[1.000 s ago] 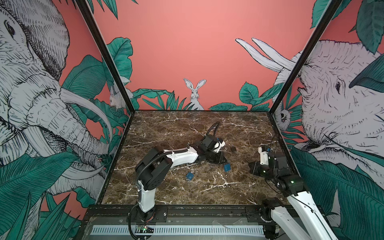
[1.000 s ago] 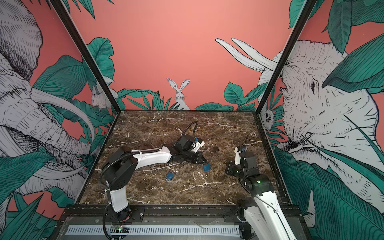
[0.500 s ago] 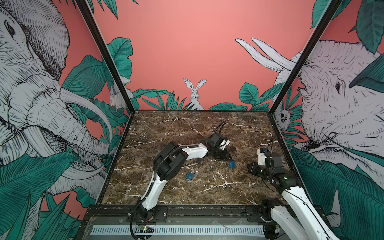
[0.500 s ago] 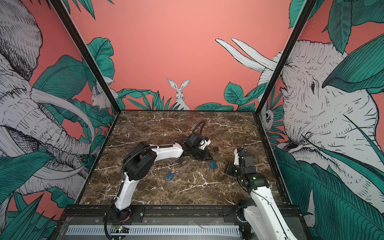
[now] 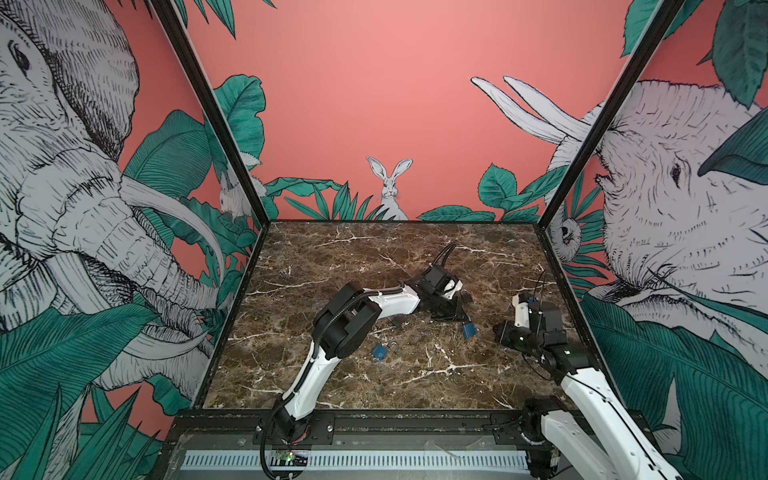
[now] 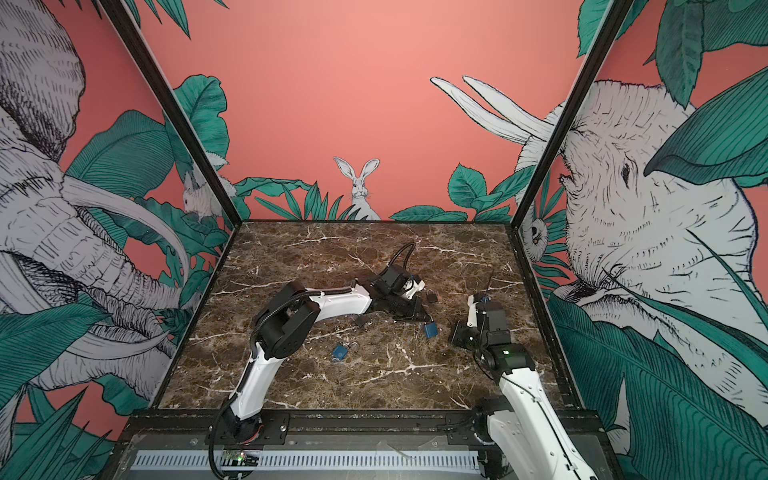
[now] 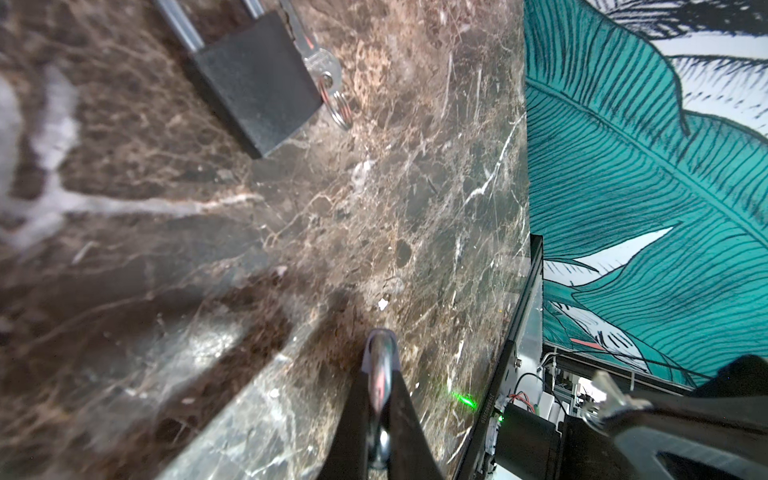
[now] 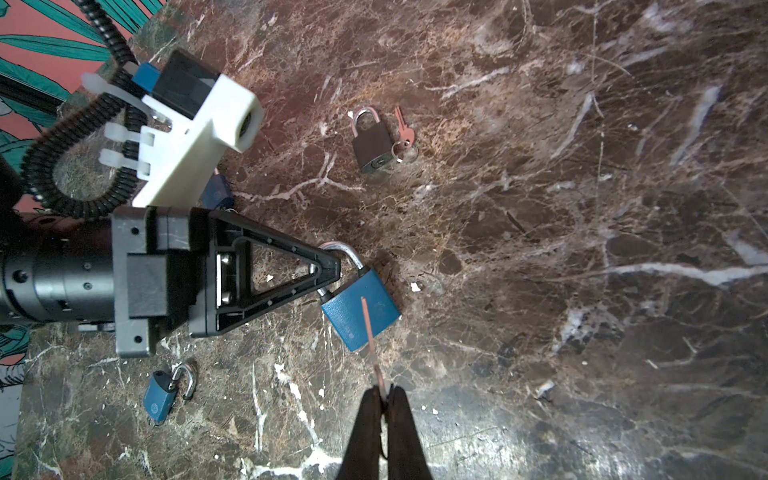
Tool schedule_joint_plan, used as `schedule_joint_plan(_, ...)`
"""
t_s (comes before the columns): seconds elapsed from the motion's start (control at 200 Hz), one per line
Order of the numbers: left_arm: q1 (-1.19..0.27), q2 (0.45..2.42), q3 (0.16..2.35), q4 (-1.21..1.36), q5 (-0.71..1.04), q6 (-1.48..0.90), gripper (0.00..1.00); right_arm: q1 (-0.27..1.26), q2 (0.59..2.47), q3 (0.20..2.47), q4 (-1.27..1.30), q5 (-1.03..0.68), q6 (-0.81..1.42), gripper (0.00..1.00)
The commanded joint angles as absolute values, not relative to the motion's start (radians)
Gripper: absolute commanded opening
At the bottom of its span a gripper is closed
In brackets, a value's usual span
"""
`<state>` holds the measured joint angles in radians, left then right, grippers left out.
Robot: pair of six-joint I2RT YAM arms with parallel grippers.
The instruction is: Lock with the key
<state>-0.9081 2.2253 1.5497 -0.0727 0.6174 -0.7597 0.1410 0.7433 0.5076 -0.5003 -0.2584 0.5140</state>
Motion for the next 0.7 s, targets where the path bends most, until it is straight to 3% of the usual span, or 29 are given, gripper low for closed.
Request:
schedule_joint_plan(0.0,-0.914,2.224,1.569,-0.115,0.609,-0.763,0.19,0.137,0.756,0.488,-0.452,-0.262,0.496,0.00)
schedule_joint_plan(0.175,-0.911,2.223,1.569,-0.125,0.553,-0.764,0.28,0.137,0.769,0.493,-0.442,-0.271,0.485,0.00)
schedule_joint_plan(0.695,-0.846,2.092,1.504,-0.125,0.502,-0.746,0.31,0.137,0.834,0.440,-0.349,-0.328,0.498,0.00)
